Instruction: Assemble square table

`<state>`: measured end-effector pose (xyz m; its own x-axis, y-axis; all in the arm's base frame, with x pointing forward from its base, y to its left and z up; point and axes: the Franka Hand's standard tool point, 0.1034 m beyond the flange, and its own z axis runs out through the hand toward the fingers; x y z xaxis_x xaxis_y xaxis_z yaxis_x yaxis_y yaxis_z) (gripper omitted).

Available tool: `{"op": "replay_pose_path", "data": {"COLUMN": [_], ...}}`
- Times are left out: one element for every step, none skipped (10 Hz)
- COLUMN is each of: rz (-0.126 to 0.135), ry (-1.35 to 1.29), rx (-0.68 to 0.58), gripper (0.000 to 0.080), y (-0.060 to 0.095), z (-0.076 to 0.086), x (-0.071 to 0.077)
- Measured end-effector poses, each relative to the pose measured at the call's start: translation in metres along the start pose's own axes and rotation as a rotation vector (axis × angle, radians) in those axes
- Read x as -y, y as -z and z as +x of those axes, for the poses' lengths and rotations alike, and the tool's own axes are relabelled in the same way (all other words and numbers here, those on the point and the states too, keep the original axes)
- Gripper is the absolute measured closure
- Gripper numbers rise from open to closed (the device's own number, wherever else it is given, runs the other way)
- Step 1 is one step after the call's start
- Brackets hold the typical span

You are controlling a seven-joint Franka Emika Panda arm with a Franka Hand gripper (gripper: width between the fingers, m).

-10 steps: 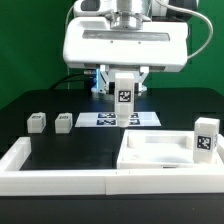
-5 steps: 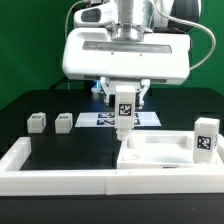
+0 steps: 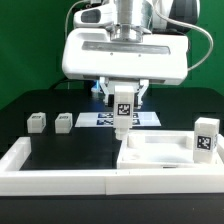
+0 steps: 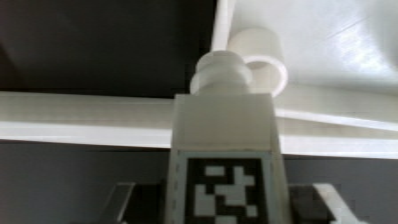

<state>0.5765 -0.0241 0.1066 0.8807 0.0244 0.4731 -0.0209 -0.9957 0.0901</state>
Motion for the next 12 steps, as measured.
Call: {"op": "replay_pose_path", "data": {"rz": [0.002, 0.007, 0.011, 0.012, 0.017, 0.026, 0.025, 0.024, 0.025, 0.025, 0.024, 0.025], "ry": [-0.025, -0.034, -0.032, -0.041, -0.048, -0.052, -0.048, -0.048, -0.048, -0.048, -0.047, -0.041], "rx": [-0.003, -0.008, -0.013, -0.015, -0.017, -0.012, -0.013, -0.012, -0.012, -0.012, -0.013, -0.011], "gripper": [0.0509, 0.0509, 0.0509, 0.0509, 0.0509, 0.0509, 0.0509, 0.0509, 0.0509, 0.0509, 0.0509, 0.0509], "y": [-0.003, -0.005, -0.008, -0.015, -0.020, -0.020, -0.020, -0.020, -0.020, -0.020, -0.021, -0.024], "z": [0.003, 0.008, 0.015, 0.019, 0.019, 0.018, 0.018, 0.017, 0.017, 0.017, 0.017, 0.014], "x": [0.002, 0.007, 0.010, 0.007, 0.008, 0.016, 0.015, 0.014, 0.015, 0.015, 0.015, 0.018]}}
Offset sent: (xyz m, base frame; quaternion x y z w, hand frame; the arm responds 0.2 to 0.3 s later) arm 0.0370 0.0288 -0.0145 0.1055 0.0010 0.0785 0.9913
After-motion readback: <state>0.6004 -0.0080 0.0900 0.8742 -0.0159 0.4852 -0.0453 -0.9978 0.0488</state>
